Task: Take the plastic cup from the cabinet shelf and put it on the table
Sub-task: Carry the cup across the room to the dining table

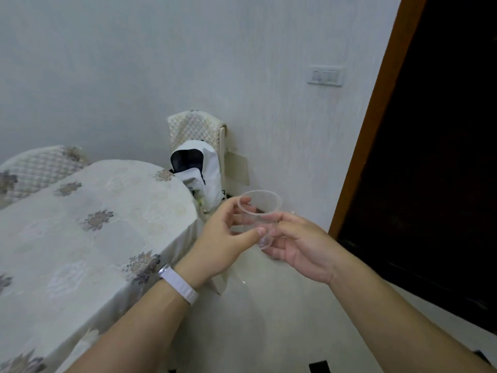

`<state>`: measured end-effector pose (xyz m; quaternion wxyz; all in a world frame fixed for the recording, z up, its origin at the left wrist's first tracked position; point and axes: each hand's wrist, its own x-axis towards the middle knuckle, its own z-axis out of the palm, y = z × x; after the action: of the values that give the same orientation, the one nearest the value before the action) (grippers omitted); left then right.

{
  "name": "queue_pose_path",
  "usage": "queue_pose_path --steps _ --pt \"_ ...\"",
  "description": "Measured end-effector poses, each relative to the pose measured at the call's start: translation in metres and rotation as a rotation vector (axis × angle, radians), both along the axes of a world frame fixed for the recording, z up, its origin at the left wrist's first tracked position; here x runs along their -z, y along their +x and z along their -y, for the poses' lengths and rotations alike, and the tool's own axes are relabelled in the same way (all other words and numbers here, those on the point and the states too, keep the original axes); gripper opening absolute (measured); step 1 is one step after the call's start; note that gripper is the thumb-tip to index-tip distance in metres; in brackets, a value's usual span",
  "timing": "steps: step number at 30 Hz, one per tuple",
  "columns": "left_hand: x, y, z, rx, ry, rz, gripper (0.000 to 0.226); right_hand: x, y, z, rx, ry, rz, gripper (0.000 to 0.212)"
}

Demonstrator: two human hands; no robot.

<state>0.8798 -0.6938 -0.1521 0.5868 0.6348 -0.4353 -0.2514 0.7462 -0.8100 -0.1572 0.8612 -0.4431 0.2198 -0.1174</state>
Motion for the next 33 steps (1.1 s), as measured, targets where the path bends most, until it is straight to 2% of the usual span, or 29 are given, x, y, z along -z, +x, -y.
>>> queue_pose_path --steps 8,13,16,21,27,33 --pt "0.016 0.068 0.034 -0.143 0.013 -0.043 0.054 0.011 0.081 0.051 -0.121 0.004 0.001 0.038" --pt "0.031 0.132 0.068 -0.148 0.009 -0.047 0.054 0.021 0.144 0.088 -0.142 -0.003 -0.025 0.033" --pt "0.031 0.179 0.09 -0.139 0.001 -0.045 0.051 0.022 0.19 0.112 -0.118 -0.012 -0.065 0.039" --pt "0.02 0.263 0.125 -0.138 0.008 -0.037 0.051 0.016 0.269 0.147 -0.096 -0.053 -0.096 0.026" --pt "0.014 0.34 0.146 -0.144 -0.024 -0.018 0.053 0.002 0.351 0.166 -0.099 -0.109 -0.078 0.028" --pt "0.014 0.394 0.147 -0.236 -0.023 0.003 0.053 0.0 0.417 0.178 -0.168 -0.094 -0.081 0.025"
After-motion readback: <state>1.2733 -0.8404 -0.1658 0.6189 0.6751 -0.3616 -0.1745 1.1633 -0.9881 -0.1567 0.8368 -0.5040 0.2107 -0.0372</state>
